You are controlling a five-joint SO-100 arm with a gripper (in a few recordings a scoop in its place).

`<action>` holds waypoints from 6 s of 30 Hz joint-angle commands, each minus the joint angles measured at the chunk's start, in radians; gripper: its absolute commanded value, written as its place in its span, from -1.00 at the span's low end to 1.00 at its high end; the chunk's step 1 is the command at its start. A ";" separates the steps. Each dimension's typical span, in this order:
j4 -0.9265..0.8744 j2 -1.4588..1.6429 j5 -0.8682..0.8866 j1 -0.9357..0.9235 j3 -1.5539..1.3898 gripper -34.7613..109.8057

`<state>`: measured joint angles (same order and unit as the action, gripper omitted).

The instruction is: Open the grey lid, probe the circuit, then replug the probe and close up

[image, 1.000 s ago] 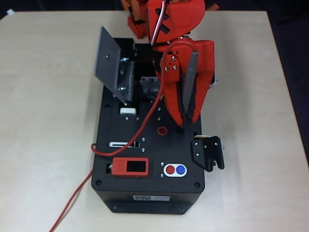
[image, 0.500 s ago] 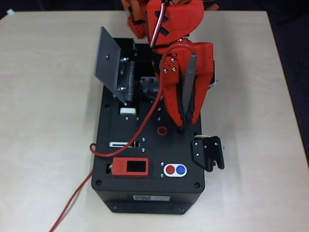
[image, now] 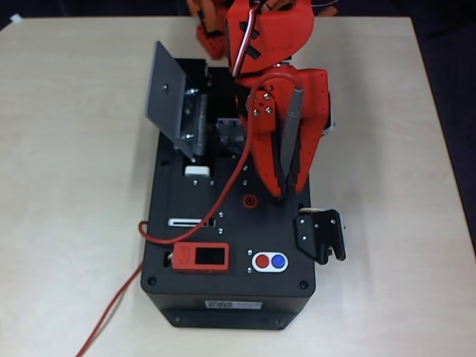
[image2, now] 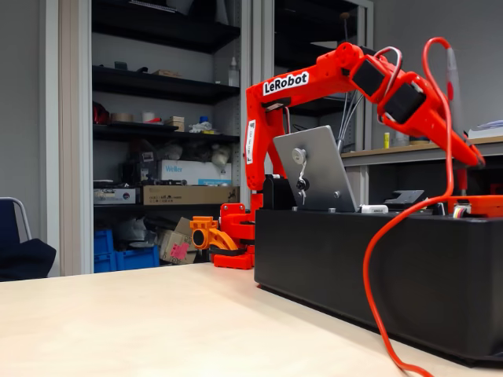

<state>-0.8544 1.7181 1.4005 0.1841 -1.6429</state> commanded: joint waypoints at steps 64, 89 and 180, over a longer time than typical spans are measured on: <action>0.124 0.038 0.018 0.003 -0.110 -0.52; 0.411 0.054 0.035 0.014 -0.368 -0.52; -0.368 0.196 -0.801 -0.443 0.549 -0.52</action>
<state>-1.1996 1.9021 0.6458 -0.2010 -1.1490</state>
